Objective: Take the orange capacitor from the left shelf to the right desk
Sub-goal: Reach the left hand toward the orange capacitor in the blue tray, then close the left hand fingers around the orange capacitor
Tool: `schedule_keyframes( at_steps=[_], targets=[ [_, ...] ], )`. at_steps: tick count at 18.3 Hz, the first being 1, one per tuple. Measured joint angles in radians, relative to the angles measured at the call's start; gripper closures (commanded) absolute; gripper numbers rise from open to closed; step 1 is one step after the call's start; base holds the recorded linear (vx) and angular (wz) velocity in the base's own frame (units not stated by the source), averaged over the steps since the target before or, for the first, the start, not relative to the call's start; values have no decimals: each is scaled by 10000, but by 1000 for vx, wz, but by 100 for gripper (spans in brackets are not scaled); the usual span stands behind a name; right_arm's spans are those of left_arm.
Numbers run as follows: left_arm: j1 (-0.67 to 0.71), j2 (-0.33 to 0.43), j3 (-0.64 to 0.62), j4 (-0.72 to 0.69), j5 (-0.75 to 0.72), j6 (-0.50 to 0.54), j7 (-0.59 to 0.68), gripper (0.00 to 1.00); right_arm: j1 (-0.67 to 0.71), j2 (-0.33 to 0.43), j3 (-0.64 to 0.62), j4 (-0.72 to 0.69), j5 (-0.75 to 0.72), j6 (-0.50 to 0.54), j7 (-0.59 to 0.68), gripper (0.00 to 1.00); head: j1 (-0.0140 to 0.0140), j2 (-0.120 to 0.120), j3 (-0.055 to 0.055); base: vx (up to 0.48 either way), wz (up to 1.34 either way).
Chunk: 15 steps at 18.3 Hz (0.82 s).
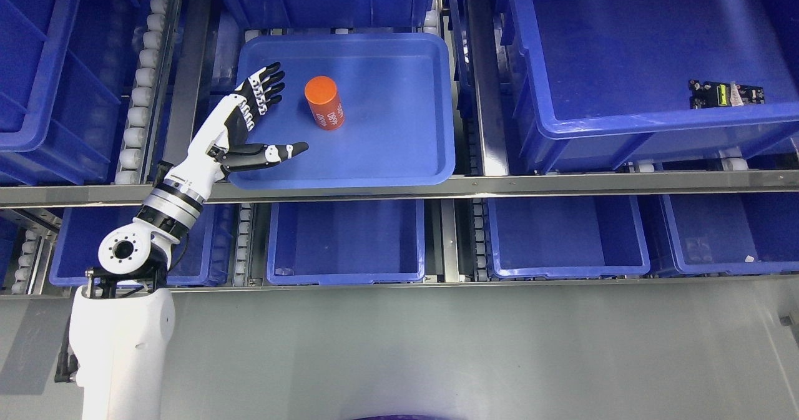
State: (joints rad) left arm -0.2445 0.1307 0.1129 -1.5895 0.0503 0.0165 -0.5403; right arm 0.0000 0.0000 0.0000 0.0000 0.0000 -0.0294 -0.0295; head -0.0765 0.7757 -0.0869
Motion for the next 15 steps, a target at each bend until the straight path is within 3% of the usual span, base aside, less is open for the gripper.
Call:
schedule_keyframes(
  at_steps=[12, 15],
  targets=[
    [-601, -29, -423, 885, -458, 48, -686, 0, 0, 0, 0, 0, 0, 42, 0, 0, 0, 0, 0, 0, 0],
    [-716, -54, -501, 1109, -478, -52, -698, 5, 0, 0, 0, 0, 0, 43, 0, 0, 0, 0, 0, 0, 0]
  ],
)
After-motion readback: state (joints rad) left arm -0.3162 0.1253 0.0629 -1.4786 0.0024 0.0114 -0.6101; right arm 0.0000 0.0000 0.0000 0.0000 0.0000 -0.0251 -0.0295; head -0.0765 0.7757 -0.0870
